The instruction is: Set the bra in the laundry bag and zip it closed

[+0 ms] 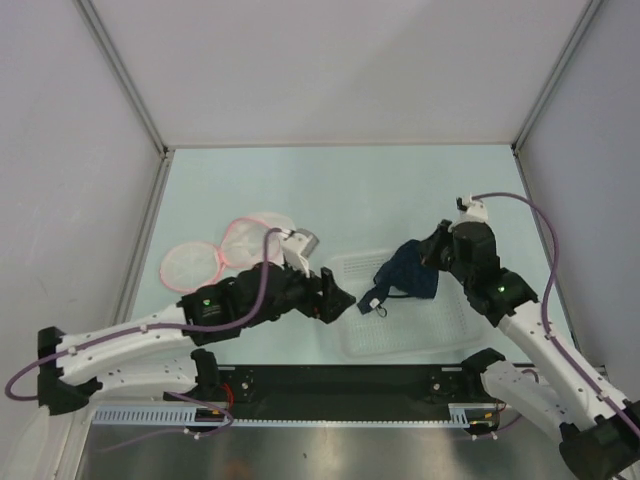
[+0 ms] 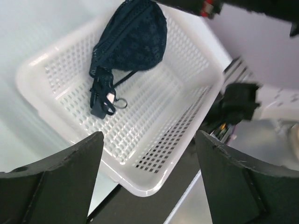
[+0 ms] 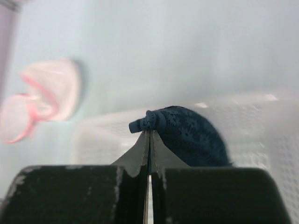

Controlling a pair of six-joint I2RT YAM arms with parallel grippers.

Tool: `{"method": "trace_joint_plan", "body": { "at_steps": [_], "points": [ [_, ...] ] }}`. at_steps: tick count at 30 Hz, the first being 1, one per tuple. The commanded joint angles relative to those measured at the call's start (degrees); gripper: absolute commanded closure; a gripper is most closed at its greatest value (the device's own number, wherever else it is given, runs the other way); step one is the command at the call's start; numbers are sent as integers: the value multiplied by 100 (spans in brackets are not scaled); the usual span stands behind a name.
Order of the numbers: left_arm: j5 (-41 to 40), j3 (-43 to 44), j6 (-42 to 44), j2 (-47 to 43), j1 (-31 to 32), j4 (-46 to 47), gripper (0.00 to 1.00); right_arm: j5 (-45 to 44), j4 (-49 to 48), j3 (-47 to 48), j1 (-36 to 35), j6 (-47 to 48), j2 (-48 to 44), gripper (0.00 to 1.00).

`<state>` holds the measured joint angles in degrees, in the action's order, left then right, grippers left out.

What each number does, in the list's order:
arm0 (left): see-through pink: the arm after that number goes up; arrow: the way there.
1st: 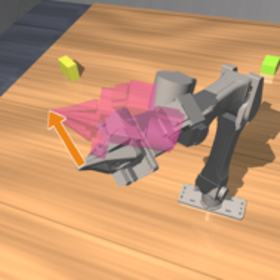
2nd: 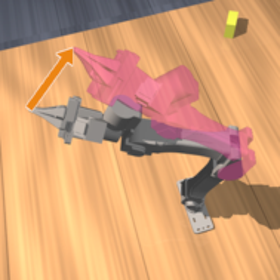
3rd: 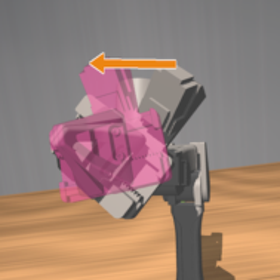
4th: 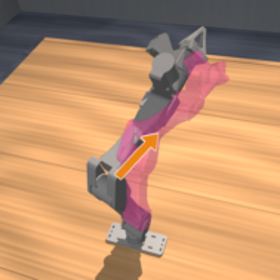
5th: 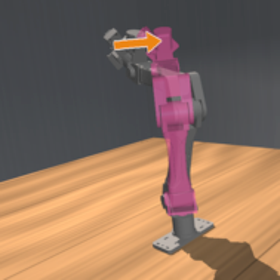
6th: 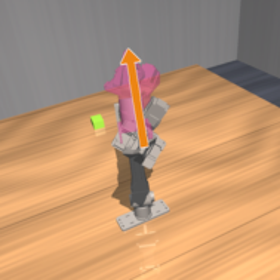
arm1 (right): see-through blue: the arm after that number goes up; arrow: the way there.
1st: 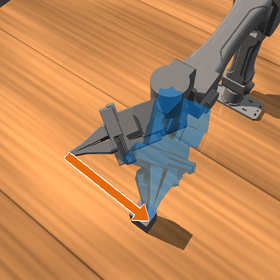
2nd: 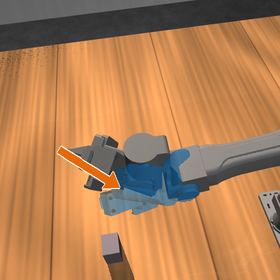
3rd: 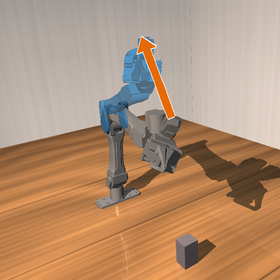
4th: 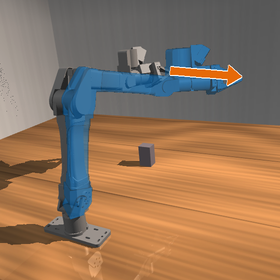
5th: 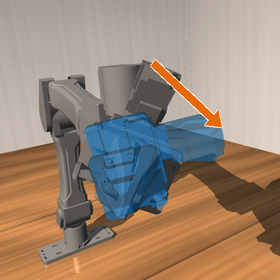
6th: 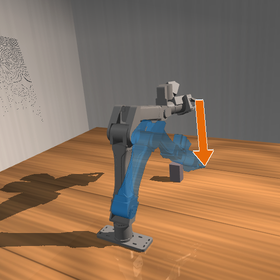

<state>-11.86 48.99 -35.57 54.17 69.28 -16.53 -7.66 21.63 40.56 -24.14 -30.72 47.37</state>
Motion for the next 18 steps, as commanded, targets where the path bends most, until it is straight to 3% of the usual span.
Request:
{"method": "trace_joint_plan", "body": {
  "at_steps": [1,7,13,18],
  "points": [
    [-167,225,-573,-890,-614,-506,14,-289,193,1565,-1003,329,69,100],
    [-413,532,-820,-1733,-1469,-1631,12,913,-790,2632,-2118,654,1352,100],
    [-1099,814,-960,-2602,-1470,-2476,14,1231,-1389,3950,-2622,1261,2854,100],
    [-1529,954,-1171,-3202,-1470,-3038,16,2110,-1794,4722,-2736,1279,3663,100]
  ]
}}
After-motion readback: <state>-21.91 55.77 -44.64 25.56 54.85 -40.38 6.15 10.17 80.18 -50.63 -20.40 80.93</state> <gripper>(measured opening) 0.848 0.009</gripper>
